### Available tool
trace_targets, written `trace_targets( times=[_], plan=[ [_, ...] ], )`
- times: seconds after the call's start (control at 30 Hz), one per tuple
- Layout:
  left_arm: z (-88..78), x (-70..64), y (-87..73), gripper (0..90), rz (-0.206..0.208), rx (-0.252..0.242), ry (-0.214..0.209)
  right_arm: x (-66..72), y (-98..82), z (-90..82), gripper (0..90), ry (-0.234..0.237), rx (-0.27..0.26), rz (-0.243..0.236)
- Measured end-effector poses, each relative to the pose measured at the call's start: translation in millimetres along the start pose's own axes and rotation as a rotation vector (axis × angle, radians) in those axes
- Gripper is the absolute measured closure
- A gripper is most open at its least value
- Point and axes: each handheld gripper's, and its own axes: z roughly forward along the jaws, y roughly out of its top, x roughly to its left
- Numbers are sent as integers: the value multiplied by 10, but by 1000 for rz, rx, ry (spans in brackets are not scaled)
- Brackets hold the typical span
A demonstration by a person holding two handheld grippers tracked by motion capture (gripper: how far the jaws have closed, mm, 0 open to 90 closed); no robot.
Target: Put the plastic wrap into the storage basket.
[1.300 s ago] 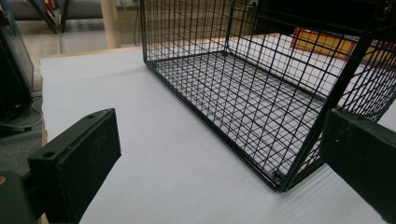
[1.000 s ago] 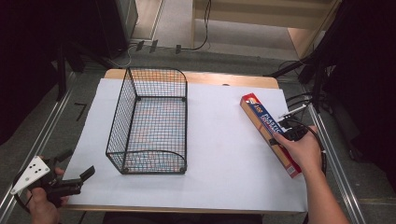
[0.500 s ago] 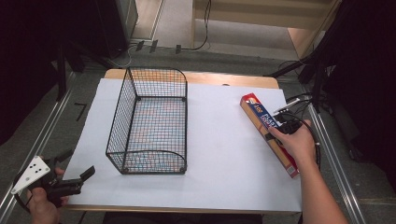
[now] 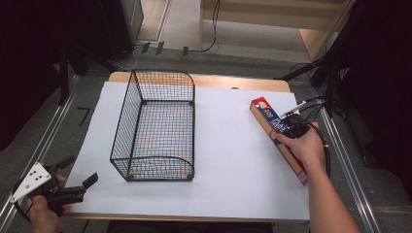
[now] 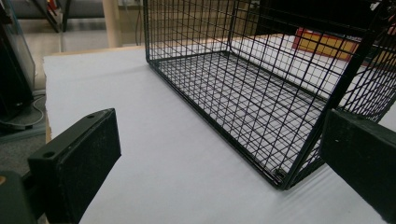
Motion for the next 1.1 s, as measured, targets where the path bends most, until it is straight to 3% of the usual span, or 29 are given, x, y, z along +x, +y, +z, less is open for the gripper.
trace_targets(
  times=[0.07, 0.13, 0.33, 0.47, 0.5, 0.57, 0.7, 0.87, 1.1],
  plan=[
    [-2, 3, 0, 0, 1, 1, 1, 15, -6, -7, 426, -6, -5, -16],
    [-2, 11, -2, 0, -1, 0, 2, 55, -33, -31, 428, 27, -1, -52],
    [8, -1, 1, 0, 3, 5, 0, 161, -97, -119, 427, 53, -6, -135],
    [12, -6, 3, 0, 2, 4, 0, 281, -170, -201, 427, 74, -15, -250],
    [13, -7, 4, 0, 1, 3, 1, 281, -170, -201, 427, 74, -15, -250],
    [14, -10, 4, 0, 3, 1, -2, 340, -203, -233, 426, 87, -19, -306],
    [16, -11, 1, 0, 5, 6, -5, 479, -268, -294, 425, 100, -36, -433],
    [16, -11, 1, 0, 4, 5, -5, 672, -345, -375, 424, 157, -57, -597],
    [15, -17, 2, 0, 5, 6, -4, 850, -379, -531, 423, 181, -67, -705]
  ],
)
